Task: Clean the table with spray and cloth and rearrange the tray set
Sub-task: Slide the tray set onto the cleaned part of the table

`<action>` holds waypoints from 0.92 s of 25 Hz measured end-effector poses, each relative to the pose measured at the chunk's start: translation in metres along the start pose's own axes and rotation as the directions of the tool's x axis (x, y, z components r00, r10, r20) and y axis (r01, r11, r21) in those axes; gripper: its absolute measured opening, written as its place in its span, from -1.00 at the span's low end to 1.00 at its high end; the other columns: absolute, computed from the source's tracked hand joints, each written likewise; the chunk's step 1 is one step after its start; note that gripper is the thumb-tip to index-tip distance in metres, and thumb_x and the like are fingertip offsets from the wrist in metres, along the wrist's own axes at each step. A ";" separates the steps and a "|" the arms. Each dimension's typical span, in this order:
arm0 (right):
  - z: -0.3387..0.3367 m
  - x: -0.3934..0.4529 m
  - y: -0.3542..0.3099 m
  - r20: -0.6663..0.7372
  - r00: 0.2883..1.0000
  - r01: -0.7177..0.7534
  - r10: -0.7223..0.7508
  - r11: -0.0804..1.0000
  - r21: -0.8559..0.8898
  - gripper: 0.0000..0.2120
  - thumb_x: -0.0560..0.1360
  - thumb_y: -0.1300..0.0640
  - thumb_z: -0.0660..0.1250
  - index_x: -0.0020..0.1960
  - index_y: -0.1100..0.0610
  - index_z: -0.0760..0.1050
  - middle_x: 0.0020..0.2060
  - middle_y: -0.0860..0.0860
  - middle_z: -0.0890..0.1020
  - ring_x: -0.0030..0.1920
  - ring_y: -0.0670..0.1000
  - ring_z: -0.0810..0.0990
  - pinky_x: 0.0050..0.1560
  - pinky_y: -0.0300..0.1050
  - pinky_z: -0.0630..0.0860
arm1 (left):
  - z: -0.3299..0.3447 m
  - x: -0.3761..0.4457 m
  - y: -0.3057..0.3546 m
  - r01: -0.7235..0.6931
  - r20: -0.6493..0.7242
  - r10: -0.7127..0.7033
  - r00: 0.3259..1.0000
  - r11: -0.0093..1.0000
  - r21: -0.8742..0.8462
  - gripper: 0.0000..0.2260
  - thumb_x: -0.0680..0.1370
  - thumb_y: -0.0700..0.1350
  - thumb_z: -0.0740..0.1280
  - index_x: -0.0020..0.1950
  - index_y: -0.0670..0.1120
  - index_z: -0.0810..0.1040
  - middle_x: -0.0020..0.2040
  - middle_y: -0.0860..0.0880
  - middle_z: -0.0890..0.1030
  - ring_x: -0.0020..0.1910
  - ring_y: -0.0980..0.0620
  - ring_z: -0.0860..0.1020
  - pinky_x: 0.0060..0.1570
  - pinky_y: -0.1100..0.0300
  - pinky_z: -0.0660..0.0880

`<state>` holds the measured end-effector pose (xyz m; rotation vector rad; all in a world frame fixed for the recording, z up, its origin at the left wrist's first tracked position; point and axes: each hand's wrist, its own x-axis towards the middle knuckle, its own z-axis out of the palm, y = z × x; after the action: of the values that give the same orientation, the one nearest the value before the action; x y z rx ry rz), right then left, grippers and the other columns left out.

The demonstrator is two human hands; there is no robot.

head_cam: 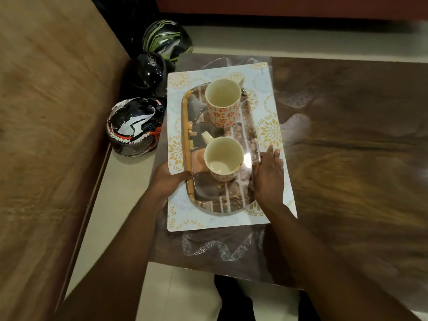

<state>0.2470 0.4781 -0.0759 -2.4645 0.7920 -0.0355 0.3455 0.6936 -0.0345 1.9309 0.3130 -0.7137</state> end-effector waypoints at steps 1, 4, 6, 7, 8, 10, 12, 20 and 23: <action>-0.006 -0.001 0.005 -0.012 1.000 0.003 -0.003 1.000 0.020 -0.63 0.61 0.26 0.09 0.39 0.35 0.26 0.46 0.29 0.18 0.50 0.23 0.06 0.49 0.11 0.03 | 0.010 -0.004 0.000 -0.008 -0.001 0.008 1.000 1.000 -0.018 -0.69 0.46 -0.29 0.48 0.16 -0.04 0.60 0.12 -0.04 0.67 0.07 -0.04 0.64 0.13 0.06 0.54; -0.030 -0.003 0.032 -0.038 0.999 -0.033 0.035 0.998 0.061 -0.58 0.62 0.25 0.08 0.43 0.38 0.18 0.46 0.29 0.20 0.51 0.21 0.05 0.50 0.07 -0.01 | 0.047 -0.014 0.007 -0.032 0.015 0.032 0.999 0.999 -0.020 -0.71 0.49 -0.32 0.43 0.15 -0.04 0.57 0.02 0.02 0.65 -0.04 0.06 0.63 0.04 0.12 0.56; -0.045 -0.003 0.061 -0.045 0.997 -0.058 0.060 0.997 0.041 -0.59 0.63 0.23 0.07 0.44 0.37 0.18 0.47 0.26 0.17 0.51 0.19 0.04 0.50 0.05 -0.02 | 0.077 -0.024 0.016 -0.051 0.053 0.051 0.997 0.999 -0.011 -0.72 0.50 -0.33 0.41 0.13 -0.03 0.57 -0.03 0.05 0.64 -0.09 0.13 0.61 -0.13 0.22 0.52; -0.052 -0.004 0.076 -0.049 0.996 -0.072 0.074 0.997 0.032 -0.59 0.63 0.22 0.06 0.44 0.35 0.18 0.48 0.25 0.16 0.51 0.18 0.03 0.50 0.04 -0.03 | 0.093 -0.028 0.020 -0.052 0.065 0.052 0.996 0.999 -0.009 -0.73 0.51 -0.32 0.41 0.13 -0.03 0.57 -0.03 0.06 0.64 -0.10 0.12 0.61 -0.17 0.24 0.50; -0.060 -0.005 0.090 -0.054 0.994 -0.091 0.092 0.995 0.031 -0.59 0.63 0.22 0.06 0.44 0.35 0.18 0.49 0.24 0.15 0.52 0.18 0.03 0.50 0.03 -0.04 | 0.108 -0.031 0.024 -0.049 0.079 0.049 0.996 0.999 -0.009 -0.74 0.51 -0.32 0.41 0.11 -0.03 0.58 -0.04 0.06 0.65 -0.10 0.12 0.61 -0.19 0.24 0.50; -0.078 -0.007 0.120 -0.077 0.989 -0.125 0.128 0.991 0.036 -0.59 0.63 0.23 0.06 0.44 0.35 0.17 0.48 0.24 0.17 0.51 0.18 0.04 0.50 0.04 -0.02 | 0.142 -0.038 0.031 -0.058 0.112 0.057 0.992 0.998 0.000 -0.74 0.51 -0.32 0.41 0.09 0.00 0.58 -0.05 0.08 0.65 -0.10 0.14 0.61 -0.20 0.23 0.51; -0.103 -0.010 0.158 -0.109 0.979 -0.169 0.171 0.985 0.026 -0.59 0.63 0.24 0.07 0.44 0.35 0.18 0.47 0.26 0.18 0.51 0.19 0.06 0.49 0.05 0.01 | 0.187 -0.048 0.040 -0.078 0.161 0.076 0.984 0.997 0.009 -0.74 0.52 -0.32 0.40 0.09 0.01 0.57 -0.06 0.11 0.64 -0.10 0.17 0.61 -0.20 0.25 0.50; -0.204 -0.019 0.308 -0.193 0.916 -0.339 0.352 0.936 0.098 -0.59 0.64 0.19 0.09 0.44 0.32 0.21 0.46 0.24 0.21 0.50 0.18 0.11 0.46 0.06 0.06 | 0.366 -0.097 0.074 -0.106 0.315 0.081 0.946 0.992 0.064 -0.78 0.56 -0.30 0.34 0.18 -0.09 0.55 -0.05 0.06 0.63 -0.13 0.15 0.60 -0.36 0.38 0.52; -0.237 -0.021 0.366 -0.210 0.898 -0.373 0.387 0.922 0.103 -0.58 0.64 0.16 0.08 0.45 0.31 0.20 0.47 0.23 0.21 0.50 0.18 0.12 0.45 0.06 0.10 | 0.430 -0.119 0.082 -0.120 0.368 0.086 0.926 0.990 0.070 -0.77 0.56 -0.33 0.33 -0.01 0.02 0.56 -0.11 0.09 0.64 -0.16 0.15 0.62 -0.37 0.36 0.54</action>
<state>-0.0088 0.1253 -0.0567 -2.2310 1.3423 -0.1971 0.1455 0.2862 -0.0373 1.8382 -0.0539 -1.0108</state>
